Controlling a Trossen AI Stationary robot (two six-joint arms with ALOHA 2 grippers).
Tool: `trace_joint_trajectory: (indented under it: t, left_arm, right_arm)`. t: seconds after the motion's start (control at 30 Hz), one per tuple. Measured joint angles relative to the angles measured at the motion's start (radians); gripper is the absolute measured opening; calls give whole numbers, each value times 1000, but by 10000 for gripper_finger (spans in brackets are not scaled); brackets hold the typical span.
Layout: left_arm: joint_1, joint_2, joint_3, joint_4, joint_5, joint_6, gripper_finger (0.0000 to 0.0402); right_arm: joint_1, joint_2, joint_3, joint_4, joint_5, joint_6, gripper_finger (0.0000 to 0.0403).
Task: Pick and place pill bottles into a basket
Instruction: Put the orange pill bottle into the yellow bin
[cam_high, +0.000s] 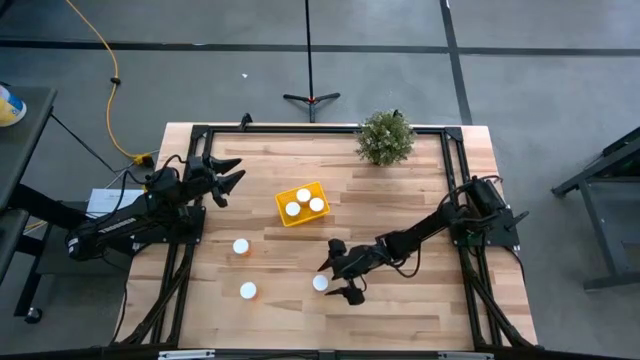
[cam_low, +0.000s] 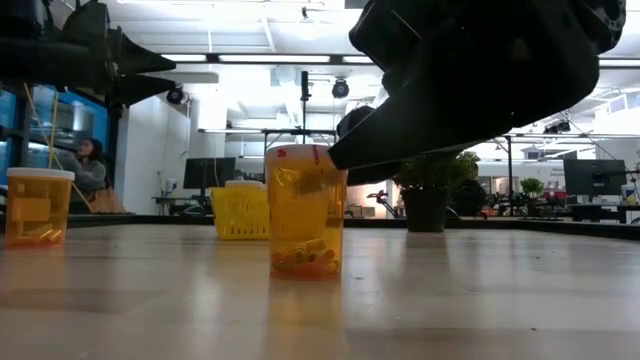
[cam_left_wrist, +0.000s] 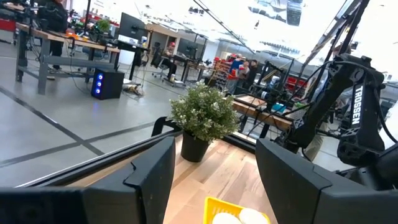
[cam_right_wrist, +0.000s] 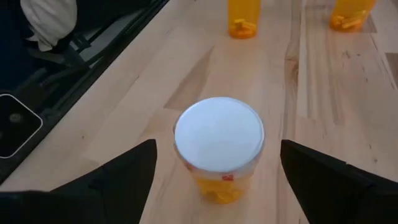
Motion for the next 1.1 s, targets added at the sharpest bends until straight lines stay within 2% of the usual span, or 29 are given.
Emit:
trace_joint_trajectory:
  t: [0.43,0.6,0.83,1.1]
  left_arm:
    - [0,0,0,0,0,0,259]
    - [0,0,0,0,-1,0,259]
    - [0,0,0,0,-1,0,259]
    - [0,0,0,-1,-1,0,259]
  right_arm:
    - [-14,0,0,15,5,-62,327]
    - [-14,0,0,15,-43,-66,319]
    - [-14,0,0,17,-43,-84,295]
    - [-22,0,0,18,-12,-85,245]
